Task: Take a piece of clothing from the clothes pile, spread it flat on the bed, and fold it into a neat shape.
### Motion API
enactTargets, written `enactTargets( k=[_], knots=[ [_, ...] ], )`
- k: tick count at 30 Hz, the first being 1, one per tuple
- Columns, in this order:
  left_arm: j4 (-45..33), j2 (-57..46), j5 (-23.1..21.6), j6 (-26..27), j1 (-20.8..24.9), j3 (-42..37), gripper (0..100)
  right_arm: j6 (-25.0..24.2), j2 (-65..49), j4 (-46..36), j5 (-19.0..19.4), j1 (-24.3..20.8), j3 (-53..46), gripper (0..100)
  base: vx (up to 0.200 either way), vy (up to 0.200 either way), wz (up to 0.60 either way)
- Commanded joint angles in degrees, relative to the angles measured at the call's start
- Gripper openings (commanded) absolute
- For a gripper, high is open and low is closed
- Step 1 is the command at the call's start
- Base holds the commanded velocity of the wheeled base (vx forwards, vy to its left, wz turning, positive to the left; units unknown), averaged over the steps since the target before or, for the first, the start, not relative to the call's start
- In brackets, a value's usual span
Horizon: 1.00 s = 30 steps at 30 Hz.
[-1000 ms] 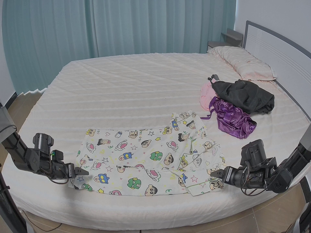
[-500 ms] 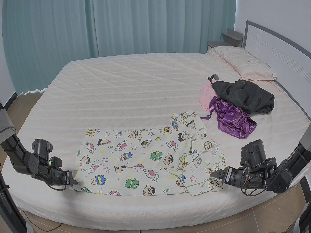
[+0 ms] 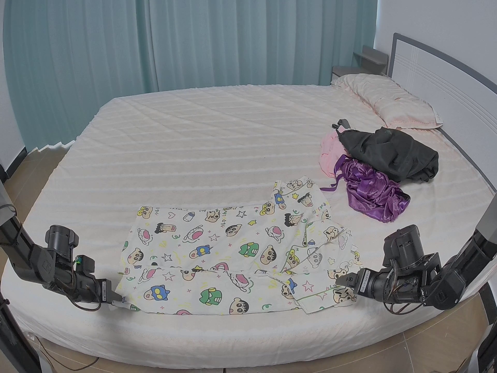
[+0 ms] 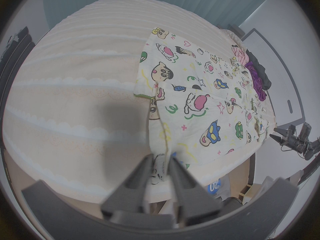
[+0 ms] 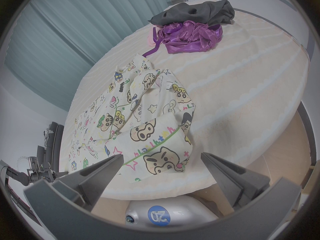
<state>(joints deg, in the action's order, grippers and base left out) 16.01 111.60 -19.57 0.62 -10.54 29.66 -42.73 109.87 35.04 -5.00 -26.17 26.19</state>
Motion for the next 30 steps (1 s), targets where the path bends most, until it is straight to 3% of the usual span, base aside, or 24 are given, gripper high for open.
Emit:
enactTargets(
  k=[1, 11, 16, 20, 24, 30],
  knots=[
    [-0.01, -0.25, -0.03, -0.01, 0.00, -0.22, 100, 0.01, 0.43, 0.03, -0.01, -0.02, 0.09, 100, 0.000, 0.000, 0.00],
    [-0.10, -2.97, -1.26, -0.97, -4.31, -0.74, 100, -0.25, -1.42, 0.12, -0.28, 0.95, 0.01, 100, 0.000, 0.000, 0.00],
    [0.17, -7.89, -7.86, -3.08, -8.18, -3.12, 100, -0.34, -4.49, 0.12, -0.71, 3.23, -0.08, 100, 0.000, 0.000, 0.00],
    [0.34, -10.00, -10.23, -6.42, -9.32, -3.64, 100, -0.43, -5.81, 0.12, -0.71, 4.02, -0.26, 100, 0.000, 0.000, 0.00],
    [0.43, -11.06, -11.28, -11.17, -9.76, -3.56, 100, -0.25, -7.74, 0.21, -0.71, 4.82, -2.19, 100, 0.200, 0.000, 0.00],
    [0.43, -10.79, -11.20, -11.26, -9.76, -4.08, 100, -0.43, -9.59, 0.30, -0.80, 4.90, -4.83, 100, 0.200, 0.000, 0.00]
  ],
)
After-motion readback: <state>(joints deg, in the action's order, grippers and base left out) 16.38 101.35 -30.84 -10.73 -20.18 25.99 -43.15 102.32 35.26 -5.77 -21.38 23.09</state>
